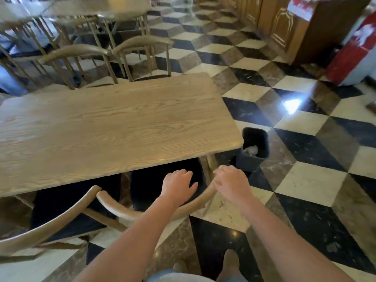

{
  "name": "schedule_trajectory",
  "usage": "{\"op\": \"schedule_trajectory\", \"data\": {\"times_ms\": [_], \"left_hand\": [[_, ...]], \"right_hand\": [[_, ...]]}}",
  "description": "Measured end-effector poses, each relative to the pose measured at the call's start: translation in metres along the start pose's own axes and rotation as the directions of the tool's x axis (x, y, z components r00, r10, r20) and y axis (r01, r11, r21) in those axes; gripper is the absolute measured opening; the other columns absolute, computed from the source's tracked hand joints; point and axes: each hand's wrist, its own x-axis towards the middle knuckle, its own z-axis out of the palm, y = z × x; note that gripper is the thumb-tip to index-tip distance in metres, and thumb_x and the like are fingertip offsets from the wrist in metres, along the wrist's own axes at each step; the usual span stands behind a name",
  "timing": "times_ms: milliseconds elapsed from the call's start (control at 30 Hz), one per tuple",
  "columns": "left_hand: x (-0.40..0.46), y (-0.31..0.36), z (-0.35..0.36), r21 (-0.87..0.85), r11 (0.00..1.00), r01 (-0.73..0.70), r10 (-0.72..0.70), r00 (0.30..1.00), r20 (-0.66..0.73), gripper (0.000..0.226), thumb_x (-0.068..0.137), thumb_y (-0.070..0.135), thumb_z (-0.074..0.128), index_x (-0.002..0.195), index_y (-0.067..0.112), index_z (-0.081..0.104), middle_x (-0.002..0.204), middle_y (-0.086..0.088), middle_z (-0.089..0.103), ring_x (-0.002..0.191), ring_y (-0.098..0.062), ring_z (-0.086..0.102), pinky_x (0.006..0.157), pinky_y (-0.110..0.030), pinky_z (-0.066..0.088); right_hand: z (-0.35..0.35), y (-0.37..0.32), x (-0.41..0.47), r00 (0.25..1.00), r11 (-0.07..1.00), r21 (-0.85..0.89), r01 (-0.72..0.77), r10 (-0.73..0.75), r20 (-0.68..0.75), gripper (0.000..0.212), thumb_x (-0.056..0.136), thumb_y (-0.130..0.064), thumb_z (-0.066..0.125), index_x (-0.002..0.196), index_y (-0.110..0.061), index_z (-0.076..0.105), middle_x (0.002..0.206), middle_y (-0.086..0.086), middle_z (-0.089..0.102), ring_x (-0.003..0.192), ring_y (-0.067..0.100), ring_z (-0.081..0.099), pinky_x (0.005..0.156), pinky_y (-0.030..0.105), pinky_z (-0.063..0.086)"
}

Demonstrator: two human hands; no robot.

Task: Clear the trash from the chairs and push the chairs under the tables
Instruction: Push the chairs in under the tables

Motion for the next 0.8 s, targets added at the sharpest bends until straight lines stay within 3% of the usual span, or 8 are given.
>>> {"op": "schedule_trajectory", "data": {"times_ms": [267,567,800], "left_hand": [[0.104,0.137,-0.010,0.004,0.990,-0.139,0.139,0.989,-0.047,0.034,0.089,0.044,0.042,0.109,0.020,0.056,0.103,-0.001,0.062,0.098,-0.024,0.058,0.075,-0.035,0.042],[0.212,0.316,0.010,-0.039,0.986,-0.161,0.152,0.975,-0.164,0.025,0.089,0.043,0.050,0.105,0.024,0.057,0.098,0.003,0.064,0.087,-0.014,0.058,0.069,-0.028,0.043],[0.295,0.401,0.017,0.045,0.976,-0.212,0.216,0.963,-0.160,0.034,0.091,0.042,0.047,0.114,0.021,0.058,0.109,0.000,0.064,0.101,-0.019,0.057,0.086,-0.035,0.045]], "right_hand": [[-0.060,0.140,-0.005,0.972,0.990,-0.002,-0.138,0.135,-0.190,0.030,0.087,-0.038,0.056,0.110,-0.020,0.061,0.106,0.001,0.065,0.099,0.020,0.058,0.083,0.034,0.049],[-0.120,0.333,-0.012,0.948,0.971,-0.020,-0.237,0.227,-0.223,0.031,0.088,-0.035,0.058,0.115,-0.020,0.061,0.113,0.003,0.066,0.104,0.021,0.059,0.087,0.034,0.047],[-0.143,0.447,0.010,0.926,0.950,-0.039,-0.309,0.291,-0.240,0.025,0.088,-0.027,0.059,0.112,-0.018,0.061,0.110,0.005,0.066,0.102,0.023,0.057,0.086,0.035,0.046]]}}
